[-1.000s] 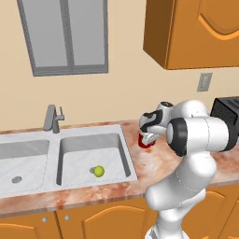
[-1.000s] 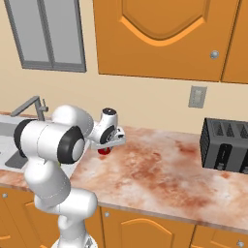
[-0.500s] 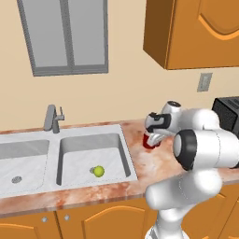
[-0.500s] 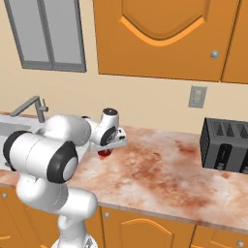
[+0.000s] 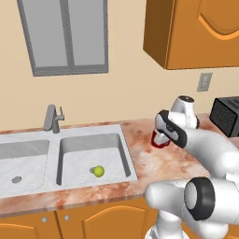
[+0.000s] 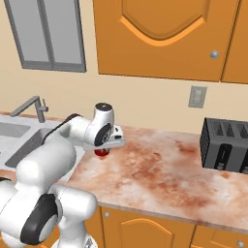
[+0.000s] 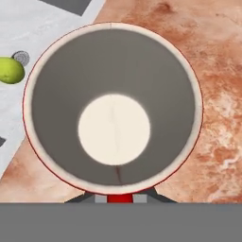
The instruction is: Clear the mugs and bowl far away from the sink.
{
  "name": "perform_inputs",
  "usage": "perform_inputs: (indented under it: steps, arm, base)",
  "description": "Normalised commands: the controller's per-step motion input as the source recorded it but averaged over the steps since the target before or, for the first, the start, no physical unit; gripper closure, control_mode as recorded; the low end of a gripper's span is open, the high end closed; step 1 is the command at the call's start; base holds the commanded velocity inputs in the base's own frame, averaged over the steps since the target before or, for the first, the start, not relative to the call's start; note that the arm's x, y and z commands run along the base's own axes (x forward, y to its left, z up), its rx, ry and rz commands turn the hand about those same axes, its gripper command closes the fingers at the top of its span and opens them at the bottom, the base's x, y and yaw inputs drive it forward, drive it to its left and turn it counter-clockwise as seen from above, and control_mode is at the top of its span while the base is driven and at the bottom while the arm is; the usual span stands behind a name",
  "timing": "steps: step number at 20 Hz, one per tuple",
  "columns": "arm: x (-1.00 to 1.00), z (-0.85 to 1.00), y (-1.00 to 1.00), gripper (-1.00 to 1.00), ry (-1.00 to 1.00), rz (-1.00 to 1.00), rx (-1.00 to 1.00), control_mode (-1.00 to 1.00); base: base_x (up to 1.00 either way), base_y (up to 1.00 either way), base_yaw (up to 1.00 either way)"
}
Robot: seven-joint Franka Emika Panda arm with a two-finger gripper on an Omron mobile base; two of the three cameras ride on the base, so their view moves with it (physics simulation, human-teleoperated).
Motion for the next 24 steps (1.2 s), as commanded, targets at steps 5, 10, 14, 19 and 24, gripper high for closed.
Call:
perform_inputs:
  steps: [5, 10, 14, 19, 24]
  arm:
    - [-0.57, 0.5, 0.01, 1.0, 0.01, -0.22, 0.0, -1.0]
    - [-0.48, 0.51, 0.0, 1.0, 0.03, -0.25, 0.0, -1.0]
    - [-0.47, 0.43, 0.0, 1.0, 0.02, -0.17, -0.01, -1.0]
    - [-0.25, 0.35, 0.03, 1.0, 0.0, -0.06, -0.01, -1.0]
    - [-0.22, 0.31, 0.09, 1.0, 0.0, 0.0, 0.0, -1.0]
  base:
    - [0.0, 0.0, 0.0]
    - [0.0, 0.0, 0.0]
    - [0.0, 0.0, 0.0]
    - [0.0, 0.0, 0.0]
    - [0.0, 0.0, 0.0]
